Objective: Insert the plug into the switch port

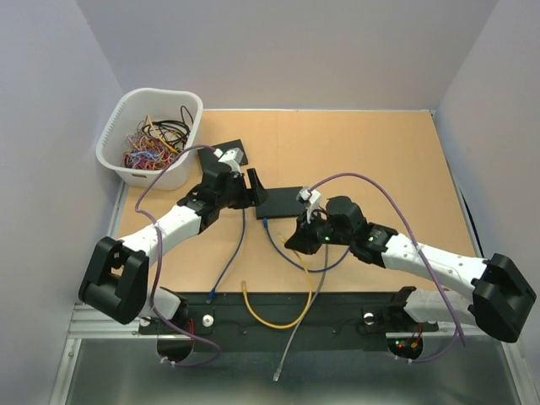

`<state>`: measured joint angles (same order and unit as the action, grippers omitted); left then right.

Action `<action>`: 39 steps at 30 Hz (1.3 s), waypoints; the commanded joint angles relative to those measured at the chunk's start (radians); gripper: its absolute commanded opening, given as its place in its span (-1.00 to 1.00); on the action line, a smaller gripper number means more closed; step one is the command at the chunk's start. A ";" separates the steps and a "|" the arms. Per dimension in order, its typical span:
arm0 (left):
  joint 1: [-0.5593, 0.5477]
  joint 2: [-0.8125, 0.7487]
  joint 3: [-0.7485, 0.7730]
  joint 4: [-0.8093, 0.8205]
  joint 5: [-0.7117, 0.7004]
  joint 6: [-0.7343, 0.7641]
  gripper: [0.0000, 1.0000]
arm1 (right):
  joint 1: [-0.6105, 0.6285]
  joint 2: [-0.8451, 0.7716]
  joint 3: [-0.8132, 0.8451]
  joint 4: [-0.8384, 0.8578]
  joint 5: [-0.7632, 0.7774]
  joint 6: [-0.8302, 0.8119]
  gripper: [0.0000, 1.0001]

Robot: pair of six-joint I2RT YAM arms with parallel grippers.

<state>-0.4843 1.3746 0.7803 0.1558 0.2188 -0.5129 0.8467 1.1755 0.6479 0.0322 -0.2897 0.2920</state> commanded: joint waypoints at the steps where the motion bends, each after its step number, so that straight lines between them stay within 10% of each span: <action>1: 0.004 -0.084 0.007 -0.001 0.065 -0.009 0.63 | 0.011 -0.030 0.033 0.103 -0.291 -0.013 -0.99; 27: 0.006 -0.272 -0.038 0.010 0.126 -0.041 0.63 | 0.011 -0.086 0.013 0.592 -0.885 0.328 -0.99; 39: 0.006 -0.206 -0.001 0.018 0.099 -0.018 0.63 | 0.005 -0.108 -0.074 0.592 -0.686 0.315 -0.99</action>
<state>-0.4820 1.1431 0.7464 0.1375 0.3260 -0.5545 0.8520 1.0740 0.6044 0.5896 -1.0557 0.6102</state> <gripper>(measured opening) 0.818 0.169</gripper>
